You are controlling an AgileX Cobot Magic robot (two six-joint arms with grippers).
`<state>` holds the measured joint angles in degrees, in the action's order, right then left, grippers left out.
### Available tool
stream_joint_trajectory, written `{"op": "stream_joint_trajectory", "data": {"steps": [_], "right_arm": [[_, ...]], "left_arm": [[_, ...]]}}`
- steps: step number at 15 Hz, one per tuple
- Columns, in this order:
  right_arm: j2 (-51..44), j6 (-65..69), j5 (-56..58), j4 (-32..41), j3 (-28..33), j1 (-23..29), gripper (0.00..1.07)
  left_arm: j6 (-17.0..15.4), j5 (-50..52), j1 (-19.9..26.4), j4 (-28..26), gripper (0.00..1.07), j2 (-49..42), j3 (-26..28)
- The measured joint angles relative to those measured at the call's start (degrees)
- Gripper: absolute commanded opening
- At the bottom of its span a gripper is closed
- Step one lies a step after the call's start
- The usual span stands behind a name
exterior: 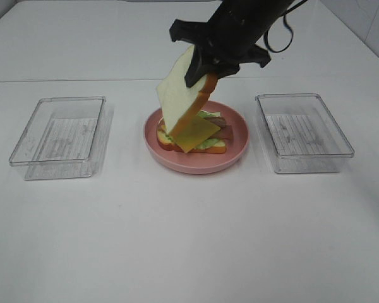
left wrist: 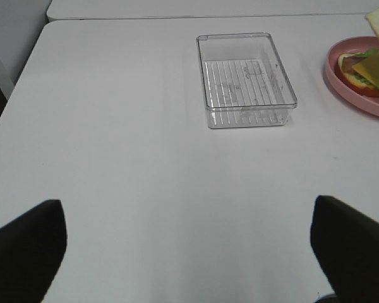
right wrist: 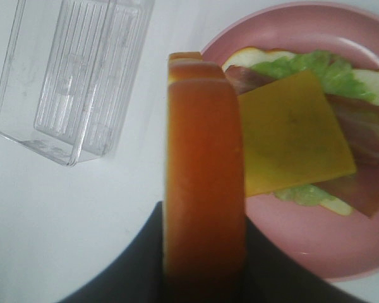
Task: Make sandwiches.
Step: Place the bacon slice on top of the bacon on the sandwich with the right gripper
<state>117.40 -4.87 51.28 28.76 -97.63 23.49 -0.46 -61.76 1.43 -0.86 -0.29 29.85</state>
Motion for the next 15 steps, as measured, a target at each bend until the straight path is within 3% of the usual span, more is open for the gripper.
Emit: {"op": "stream_joint_trajectory", "data": {"steps": [8, 15], "right_arm": [[7.39, 1.32, -7.28, 3.44, -0.06, 1.15, 0.00], [7.51, 7.56, -9.57, -6.93, -0.17, 1.15, 0.01]], "left_arm": [[0.00, 0.00, 0.00, 0.00, 0.98, 0.00, 0.00], [0.00, 0.00, 0.00, 0.00, 0.98, 0.00, 0.00]]}}
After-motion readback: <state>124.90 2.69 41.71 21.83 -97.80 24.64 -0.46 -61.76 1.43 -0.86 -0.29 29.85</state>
